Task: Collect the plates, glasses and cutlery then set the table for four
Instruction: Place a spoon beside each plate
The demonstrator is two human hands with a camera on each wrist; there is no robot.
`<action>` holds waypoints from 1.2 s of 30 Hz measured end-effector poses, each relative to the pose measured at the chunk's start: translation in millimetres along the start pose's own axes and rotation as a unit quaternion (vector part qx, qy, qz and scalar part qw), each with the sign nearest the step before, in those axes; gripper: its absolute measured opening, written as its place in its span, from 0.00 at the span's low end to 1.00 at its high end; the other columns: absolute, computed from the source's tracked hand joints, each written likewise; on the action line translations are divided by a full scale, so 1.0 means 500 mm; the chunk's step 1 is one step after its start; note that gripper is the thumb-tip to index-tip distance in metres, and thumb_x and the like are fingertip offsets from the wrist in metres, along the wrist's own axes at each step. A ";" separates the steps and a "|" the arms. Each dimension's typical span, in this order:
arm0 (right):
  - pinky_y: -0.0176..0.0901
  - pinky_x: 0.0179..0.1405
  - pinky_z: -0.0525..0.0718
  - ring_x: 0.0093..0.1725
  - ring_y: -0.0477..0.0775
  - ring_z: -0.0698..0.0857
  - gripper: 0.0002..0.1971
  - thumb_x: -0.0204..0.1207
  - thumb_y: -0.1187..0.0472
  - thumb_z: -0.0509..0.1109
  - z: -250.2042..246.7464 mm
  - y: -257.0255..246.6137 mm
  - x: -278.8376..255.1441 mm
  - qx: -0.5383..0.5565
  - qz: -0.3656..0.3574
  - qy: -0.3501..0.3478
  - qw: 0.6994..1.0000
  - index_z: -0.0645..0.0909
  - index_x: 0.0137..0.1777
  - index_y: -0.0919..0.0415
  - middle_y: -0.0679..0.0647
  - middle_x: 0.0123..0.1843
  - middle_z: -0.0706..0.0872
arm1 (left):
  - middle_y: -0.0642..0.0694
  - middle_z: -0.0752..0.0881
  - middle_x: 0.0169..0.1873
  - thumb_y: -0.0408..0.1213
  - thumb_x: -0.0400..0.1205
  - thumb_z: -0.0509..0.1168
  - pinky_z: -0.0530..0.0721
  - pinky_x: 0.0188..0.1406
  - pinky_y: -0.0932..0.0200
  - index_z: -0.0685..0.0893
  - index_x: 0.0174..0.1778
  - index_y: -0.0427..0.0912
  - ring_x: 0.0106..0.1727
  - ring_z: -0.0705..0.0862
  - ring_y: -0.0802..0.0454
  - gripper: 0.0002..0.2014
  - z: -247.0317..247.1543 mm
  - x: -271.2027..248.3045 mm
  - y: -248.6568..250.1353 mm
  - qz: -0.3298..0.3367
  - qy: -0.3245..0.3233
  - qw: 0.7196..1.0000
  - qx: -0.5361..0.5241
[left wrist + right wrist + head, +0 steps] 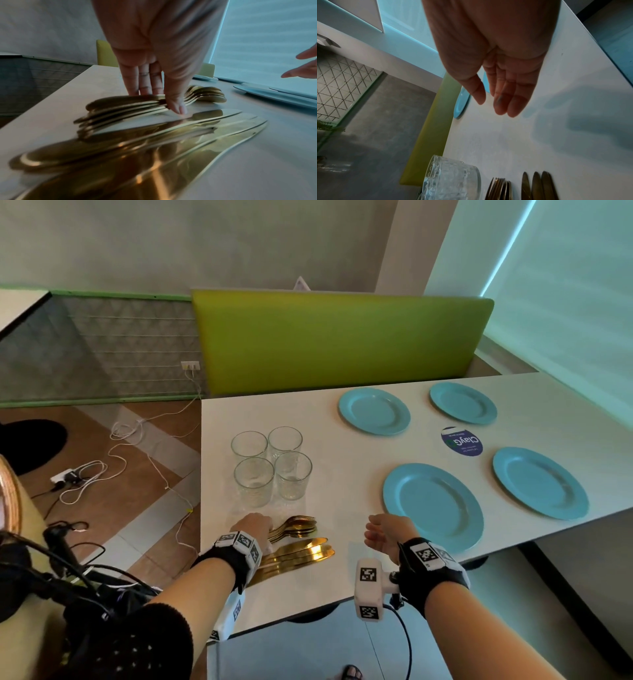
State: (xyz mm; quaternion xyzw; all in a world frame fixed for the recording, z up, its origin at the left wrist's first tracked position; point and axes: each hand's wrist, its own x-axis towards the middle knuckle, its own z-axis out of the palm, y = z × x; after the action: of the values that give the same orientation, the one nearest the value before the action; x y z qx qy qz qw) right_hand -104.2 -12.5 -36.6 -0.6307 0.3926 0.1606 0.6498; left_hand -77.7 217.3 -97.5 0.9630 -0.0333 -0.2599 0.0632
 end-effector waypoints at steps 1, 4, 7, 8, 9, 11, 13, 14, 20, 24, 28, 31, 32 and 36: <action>0.41 0.30 0.75 0.28 0.52 0.71 0.13 0.82 0.72 0.58 -0.002 -0.001 0.002 0.000 -0.001 0.002 1.000 0.70 0.34 0.65 0.58 0.31 0.72 | 0.41 0.75 0.73 0.39 0.79 0.66 0.75 0.72 0.56 0.71 0.75 0.42 0.73 0.75 0.44 0.27 -0.002 0.003 0.003 -0.001 0.001 1.000 0.000; 0.42 0.30 0.75 0.28 0.52 0.71 0.13 0.82 0.73 0.58 -0.005 -0.007 0.006 -0.003 -0.004 0.008 1.000 0.70 0.35 0.65 0.58 0.31 0.72 | 0.40 0.77 0.70 0.39 0.80 0.65 0.76 0.71 0.57 0.74 0.73 0.39 0.71 0.77 0.43 0.24 -0.005 0.009 0.011 -0.007 -0.004 1.000 0.021; 0.42 0.30 0.76 0.28 0.52 0.71 0.12 0.82 0.73 0.58 -0.007 -0.009 0.008 -0.007 -0.004 0.009 1.000 0.71 0.35 0.65 0.58 0.31 0.73 | 0.39 0.77 0.69 0.40 0.81 0.63 0.77 0.69 0.56 0.75 0.71 0.37 0.70 0.78 0.42 0.23 -0.002 0.010 0.018 -0.014 -0.007 0.999 0.037; 0.42 0.30 0.76 0.28 0.52 0.72 0.12 0.82 0.73 0.59 -0.008 -0.009 0.010 -0.010 -0.005 0.008 1.000 0.71 0.35 0.66 0.58 0.32 0.73 | 0.39 0.77 0.69 0.40 0.81 0.62 0.77 0.69 0.54 0.74 0.71 0.37 0.70 0.77 0.42 0.22 0.001 0.010 0.020 -0.016 -0.007 0.999 0.035; 0.42 0.30 0.76 0.28 0.52 0.72 0.12 0.82 0.72 0.59 -0.009 -0.009 0.012 -0.012 -0.004 0.009 1.000 0.71 0.36 0.66 0.58 0.32 0.74 | 0.39 0.76 0.69 0.40 0.81 0.61 0.77 0.69 0.53 0.73 0.70 0.38 0.71 0.76 0.42 0.21 0.005 0.012 0.021 -0.016 -0.004 0.999 0.031; 0.42 0.29 0.77 0.29 0.53 0.73 0.11 0.81 0.72 0.59 -0.011 -0.009 0.016 -0.015 -0.003 0.012 1.000 0.72 0.36 0.66 0.58 0.33 0.75 | 0.39 0.75 0.69 0.38 0.82 0.59 0.76 0.69 0.52 0.72 0.71 0.38 0.71 0.75 0.41 0.20 0.013 0.016 0.021 -0.009 0.003 1.000 0.018; 0.42 0.29 0.78 0.29 0.53 0.74 0.11 0.81 0.72 0.60 -0.011 -0.008 0.020 -0.016 -0.004 0.014 1.000 0.73 0.36 0.66 0.58 0.33 0.75 | 0.38 0.76 0.70 0.37 0.84 0.58 0.75 0.70 0.52 0.69 0.72 0.37 0.71 0.76 0.41 0.20 0.017 0.021 0.020 0.000 0.003 1.000 0.004; 0.42 0.29 0.78 0.29 0.53 0.74 0.11 0.81 0.72 0.60 -0.011 -0.008 0.021 -0.017 -0.005 0.015 1.000 0.73 0.36 0.66 0.58 0.34 0.76 | 0.38 0.76 0.70 0.37 0.84 0.58 0.75 0.70 0.52 0.68 0.73 0.37 0.71 0.76 0.41 0.21 0.018 0.023 0.019 0.002 0.000 1.000 0.001; 0.42 0.29 0.78 0.29 0.53 0.75 0.11 0.81 0.71 0.60 -0.013 -0.007 0.020 -0.029 -0.008 0.017 0.999 0.72 0.36 0.66 0.58 0.34 0.76 | 0.38 0.76 0.69 0.33 0.85 0.54 0.74 0.68 0.53 0.69 0.71 0.36 0.71 0.76 0.42 0.17 0.004 0.028 0.026 0.018 -0.001 1.000 -0.007; 0.41 0.29 0.76 0.29 0.52 0.74 0.12 0.82 0.71 0.59 -0.006 -0.011 0.012 -0.057 -0.011 -0.002 0.998 0.71 0.35 0.65 0.57 0.34 0.75 | 0.36 0.78 0.66 0.32 0.86 0.53 0.76 0.63 0.54 0.69 0.69 0.34 0.67 0.79 0.41 0.16 -0.041 0.017 0.066 0.042 -0.010 0.997 -0.061; 0.42 0.31 0.78 0.30 0.52 0.76 0.04 0.82 0.67 0.62 0.012 -0.022 -0.007 -0.095 -0.034 -0.045 0.994 0.75 0.46 0.66 0.57 0.36 0.77 | 0.43 0.82 0.46 0.34 0.85 0.56 0.79 0.42 0.57 0.75 0.59 0.35 0.45 0.82 0.47 0.10 -0.070 0.003 0.123 0.068 -0.027 0.964 -0.256; 0.41 0.32 0.79 0.31 0.52 0.78 0.07 0.82 0.61 0.64 0.021 -0.038 -0.022 -0.119 -0.073 -0.081 0.987 0.76 0.53 0.64 0.56 0.39 0.81 | 0.49 0.77 0.35 0.34 0.84 0.57 0.81 0.37 0.60 0.74 0.49 0.39 0.33 0.76 0.55 0.03 -0.085 -0.005 0.166 0.094 -0.034 0.921 -0.376; 0.40 0.32 0.80 0.31 0.51 0.79 0.07 0.82 0.59 0.65 0.022 -0.043 -0.025 -0.125 -0.086 -0.086 0.985 0.77 0.52 0.64 0.56 0.39 0.82 | 0.49 0.77 0.34 0.33 0.85 0.57 0.81 0.36 0.61 0.74 0.47 0.39 0.32 0.76 0.55 0.03 -0.091 -0.010 0.180 0.109 -0.037 0.911 -0.397; 0.38 0.29 0.81 0.29 0.50 0.80 0.06 0.81 0.60 0.66 0.012 -0.058 -0.023 -0.136 -0.141 -0.060 0.979 0.80 0.51 0.63 0.54 0.36 0.83 | 0.47 0.77 0.33 0.29 0.84 0.58 0.79 0.30 0.64 0.75 0.46 0.40 0.31 0.76 0.55 0.03 -0.103 -0.015 0.221 0.141 -0.040 0.868 -0.475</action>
State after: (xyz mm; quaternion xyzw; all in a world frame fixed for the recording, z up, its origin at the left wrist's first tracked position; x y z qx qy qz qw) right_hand -89.2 -8.1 -9.0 -0.7514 0.2346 0.1567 0.5964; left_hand -61.8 113.8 -34.4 0.7906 -0.0443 -0.2709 0.5474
